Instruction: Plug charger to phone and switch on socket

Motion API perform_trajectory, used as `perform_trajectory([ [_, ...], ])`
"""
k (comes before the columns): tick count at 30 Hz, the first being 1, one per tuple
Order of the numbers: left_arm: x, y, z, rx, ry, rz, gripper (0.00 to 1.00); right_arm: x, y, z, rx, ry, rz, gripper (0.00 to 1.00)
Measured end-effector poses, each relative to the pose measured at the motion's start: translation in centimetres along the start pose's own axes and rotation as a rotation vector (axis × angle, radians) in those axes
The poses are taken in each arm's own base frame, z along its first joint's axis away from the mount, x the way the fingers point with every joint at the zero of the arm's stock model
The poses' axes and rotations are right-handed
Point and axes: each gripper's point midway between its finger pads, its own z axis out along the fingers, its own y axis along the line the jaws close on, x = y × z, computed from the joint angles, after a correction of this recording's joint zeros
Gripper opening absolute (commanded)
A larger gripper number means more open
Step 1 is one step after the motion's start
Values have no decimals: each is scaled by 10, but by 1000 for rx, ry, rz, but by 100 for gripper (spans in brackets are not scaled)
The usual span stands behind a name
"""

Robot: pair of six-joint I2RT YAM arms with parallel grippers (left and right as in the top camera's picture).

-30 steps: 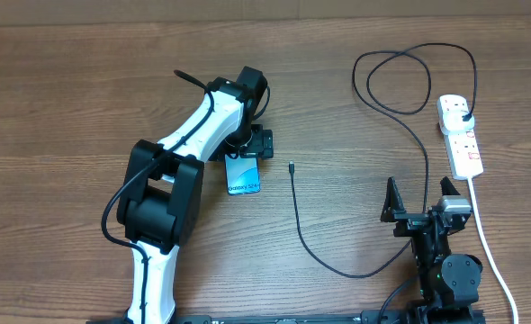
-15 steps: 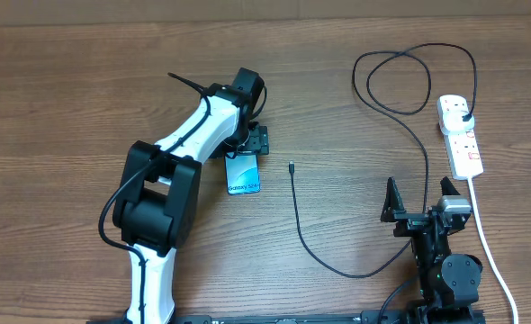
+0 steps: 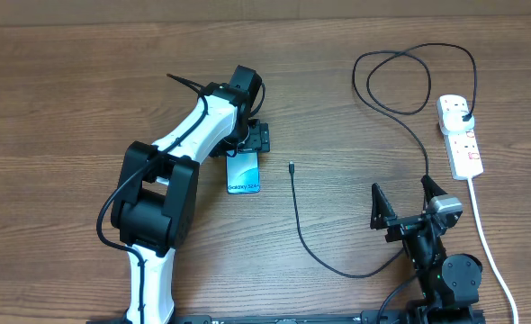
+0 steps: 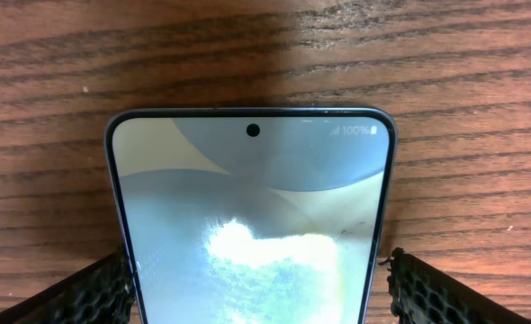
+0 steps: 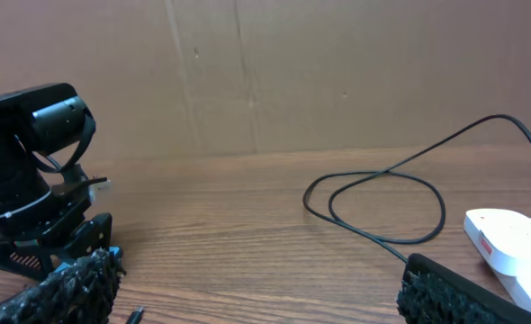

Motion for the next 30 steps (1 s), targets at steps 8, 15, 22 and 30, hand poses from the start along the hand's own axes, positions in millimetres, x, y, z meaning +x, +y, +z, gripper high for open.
perform_trajectory([
  [8, 20, 6, 0, -27, 76, 3, 80, -91, 8, 4, 23, -18, 41, 100],
  [15, 17, 0, 0, -16, 53, 7, 75, -86, 10, 48, 47, 412, 121, 100],
  [22, 11, -3, -3, 79, 68, -33, 75, -72, 45, 97, -150, 683, 238, 100],
  [30, 13, -29, -14, 365, 155, -33, 76, 3, 67, 118, -274, 951, 475, 100],
])
